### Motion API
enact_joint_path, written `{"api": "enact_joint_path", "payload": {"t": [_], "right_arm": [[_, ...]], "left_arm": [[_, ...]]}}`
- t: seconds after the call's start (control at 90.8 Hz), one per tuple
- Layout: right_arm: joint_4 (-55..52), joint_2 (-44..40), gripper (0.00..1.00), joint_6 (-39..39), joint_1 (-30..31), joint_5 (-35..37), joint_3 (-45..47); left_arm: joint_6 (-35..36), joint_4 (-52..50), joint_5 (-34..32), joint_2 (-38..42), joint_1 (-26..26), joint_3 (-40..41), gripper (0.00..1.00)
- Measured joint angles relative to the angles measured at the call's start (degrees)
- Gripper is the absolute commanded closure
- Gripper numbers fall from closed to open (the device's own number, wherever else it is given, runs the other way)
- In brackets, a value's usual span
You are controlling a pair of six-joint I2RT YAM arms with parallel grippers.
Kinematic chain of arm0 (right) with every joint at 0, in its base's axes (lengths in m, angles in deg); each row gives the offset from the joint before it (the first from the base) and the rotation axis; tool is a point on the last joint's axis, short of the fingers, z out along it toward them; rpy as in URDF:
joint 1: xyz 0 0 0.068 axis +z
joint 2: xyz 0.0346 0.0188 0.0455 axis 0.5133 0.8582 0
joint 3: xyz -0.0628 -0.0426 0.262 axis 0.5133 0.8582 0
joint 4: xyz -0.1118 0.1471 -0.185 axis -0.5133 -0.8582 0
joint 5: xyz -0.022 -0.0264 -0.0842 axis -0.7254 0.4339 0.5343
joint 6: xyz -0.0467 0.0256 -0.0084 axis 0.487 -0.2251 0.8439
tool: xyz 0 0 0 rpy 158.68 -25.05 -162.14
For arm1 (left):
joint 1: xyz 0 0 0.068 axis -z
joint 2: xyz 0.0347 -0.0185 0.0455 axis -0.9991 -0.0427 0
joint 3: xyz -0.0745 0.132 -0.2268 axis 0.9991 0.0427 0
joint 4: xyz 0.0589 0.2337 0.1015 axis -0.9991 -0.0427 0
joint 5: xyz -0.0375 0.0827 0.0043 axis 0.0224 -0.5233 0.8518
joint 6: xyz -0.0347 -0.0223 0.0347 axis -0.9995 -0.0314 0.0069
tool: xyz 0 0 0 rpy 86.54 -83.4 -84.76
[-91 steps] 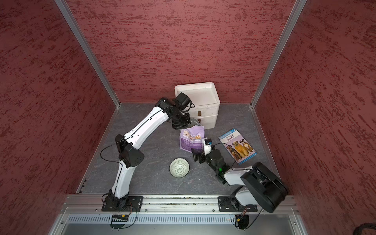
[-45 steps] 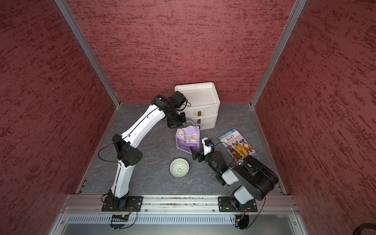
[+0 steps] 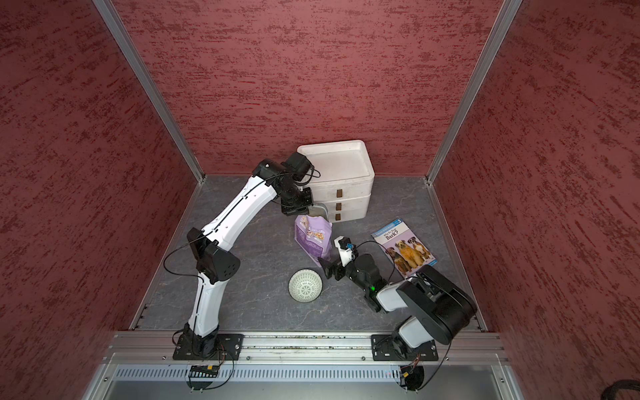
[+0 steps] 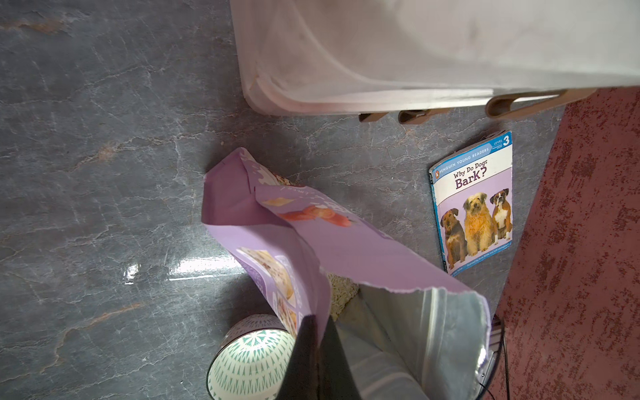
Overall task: Pour the oats into the breakfast bowl
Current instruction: Pick up the oats bag from the center of the board.
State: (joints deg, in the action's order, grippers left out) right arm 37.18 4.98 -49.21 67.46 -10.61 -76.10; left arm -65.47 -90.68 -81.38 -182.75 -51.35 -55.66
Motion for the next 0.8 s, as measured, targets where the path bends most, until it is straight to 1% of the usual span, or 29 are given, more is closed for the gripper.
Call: {"api": "enact_joint_path", "payload": {"t": [0.099, 0.231, 0.331, 0.661, 0.804], "right_arm": [[1.9, 4.1, 0.01, -0.4, 0.3, -0.1, -1.5], [9.0, 11.8, 0.03, -2.2, 0.4, 0.8, -3.1], [12.2, 16.1, 0.03, -3.3, 0.4, 1.7, -4.2], [16.7, 20.1, 0.06, -5.0, 0.5, 3.0, -9.0], [17.7, 22.1, 0.15, -5.3, 0.5, 2.5, -10.9]], "left_arm": [[-0.4, 0.0, -0.1, 0.0, 0.0, 0.0, 1.0], [-1.0, 0.0, -0.3, 0.0, 0.0, 0.1, 1.0], [-1.2, 0.0, -0.4, 0.1, -0.1, 0.3, 1.0], [-1.7, 0.1, -0.7, 0.6, -0.6, 1.9, 1.0], [-1.7, 0.1, -1.0, 0.6, -0.7, 2.0, 1.0]]}}
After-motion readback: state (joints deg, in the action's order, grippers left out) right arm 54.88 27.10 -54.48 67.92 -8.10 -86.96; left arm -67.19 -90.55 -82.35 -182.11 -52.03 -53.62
